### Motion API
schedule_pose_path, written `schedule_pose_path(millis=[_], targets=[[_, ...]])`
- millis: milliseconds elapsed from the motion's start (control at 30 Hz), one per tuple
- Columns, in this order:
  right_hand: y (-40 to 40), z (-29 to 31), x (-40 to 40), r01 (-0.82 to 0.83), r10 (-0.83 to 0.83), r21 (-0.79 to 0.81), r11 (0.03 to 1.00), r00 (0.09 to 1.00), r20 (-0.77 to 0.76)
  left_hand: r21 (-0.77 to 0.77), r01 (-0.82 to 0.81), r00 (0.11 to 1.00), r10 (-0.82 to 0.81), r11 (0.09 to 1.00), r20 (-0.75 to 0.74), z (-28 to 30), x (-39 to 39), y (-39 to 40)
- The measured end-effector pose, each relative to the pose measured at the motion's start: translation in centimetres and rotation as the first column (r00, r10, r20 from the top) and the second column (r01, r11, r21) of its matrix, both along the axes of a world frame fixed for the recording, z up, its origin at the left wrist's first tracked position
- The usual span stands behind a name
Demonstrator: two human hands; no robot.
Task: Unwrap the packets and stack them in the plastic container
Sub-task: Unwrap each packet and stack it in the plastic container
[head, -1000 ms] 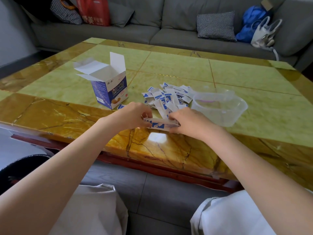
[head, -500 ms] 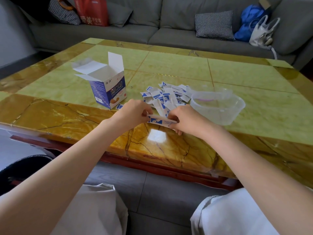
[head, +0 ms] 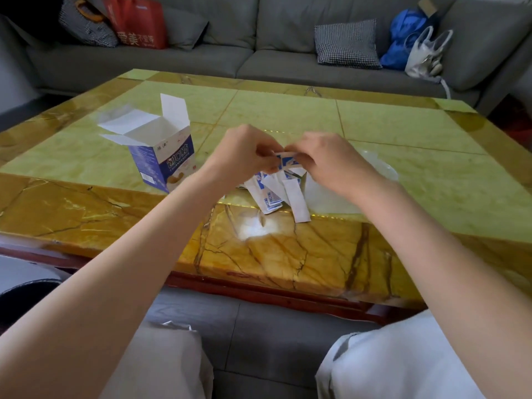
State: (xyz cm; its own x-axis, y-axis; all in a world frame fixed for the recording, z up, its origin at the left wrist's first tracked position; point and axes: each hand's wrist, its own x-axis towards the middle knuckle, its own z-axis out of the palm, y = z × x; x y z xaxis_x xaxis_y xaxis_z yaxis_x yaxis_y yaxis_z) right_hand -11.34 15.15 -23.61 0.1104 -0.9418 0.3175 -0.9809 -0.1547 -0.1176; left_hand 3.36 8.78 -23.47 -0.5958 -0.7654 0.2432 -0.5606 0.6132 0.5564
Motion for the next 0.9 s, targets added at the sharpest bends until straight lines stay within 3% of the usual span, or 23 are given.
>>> schedule_pose_path(millis=[133, 200, 267, 367, 533, 900], targets=[[0.4, 0.9, -4.0, 0.135, -0.155, 0.103, 0.986, 0.961, 0.23, -0.022, 0.044, 0.997, -0.046, 0.999, -0.058, -0.1, -3.7, 0.8], [0.4, 1.2, -6.2, 0.198, -0.261, 0.293, 0.935, 0.946, 0.195, -0.045, 0.1, 0.995, -0.101, 0.994, -0.016, -0.4, -4.9, 1.1], [-0.1, 0.8, -7.4, 0.196, -0.287, 0.529, 0.826, 0.953, 0.096, -0.053, 0.185, 0.978, -0.179, 0.981, 0.104, -1.0, -5.7, 1.3], [-1.3, -0.5, -8.1, 0.169, -0.254, 0.679, 0.715, 0.967, 0.027, -0.08, 0.262, 0.946, -0.239, 0.962, 0.219, -1.9, -6.2, 1.3], [-2.4, -1.0, -8.5, 0.171, -0.246, 0.744, 0.646, 0.969, -0.009, -0.12, 0.275, 0.944, -0.245, 0.954, 0.219, -2.2, -6.6, 0.7], [-2.9, -0.5, -8.7, 0.183, -0.319, 0.75, 0.636, 0.947, 0.039, -0.145, 0.235, 0.946, -0.192, 0.961, 0.26, -2.6, -7.8, -0.4]])
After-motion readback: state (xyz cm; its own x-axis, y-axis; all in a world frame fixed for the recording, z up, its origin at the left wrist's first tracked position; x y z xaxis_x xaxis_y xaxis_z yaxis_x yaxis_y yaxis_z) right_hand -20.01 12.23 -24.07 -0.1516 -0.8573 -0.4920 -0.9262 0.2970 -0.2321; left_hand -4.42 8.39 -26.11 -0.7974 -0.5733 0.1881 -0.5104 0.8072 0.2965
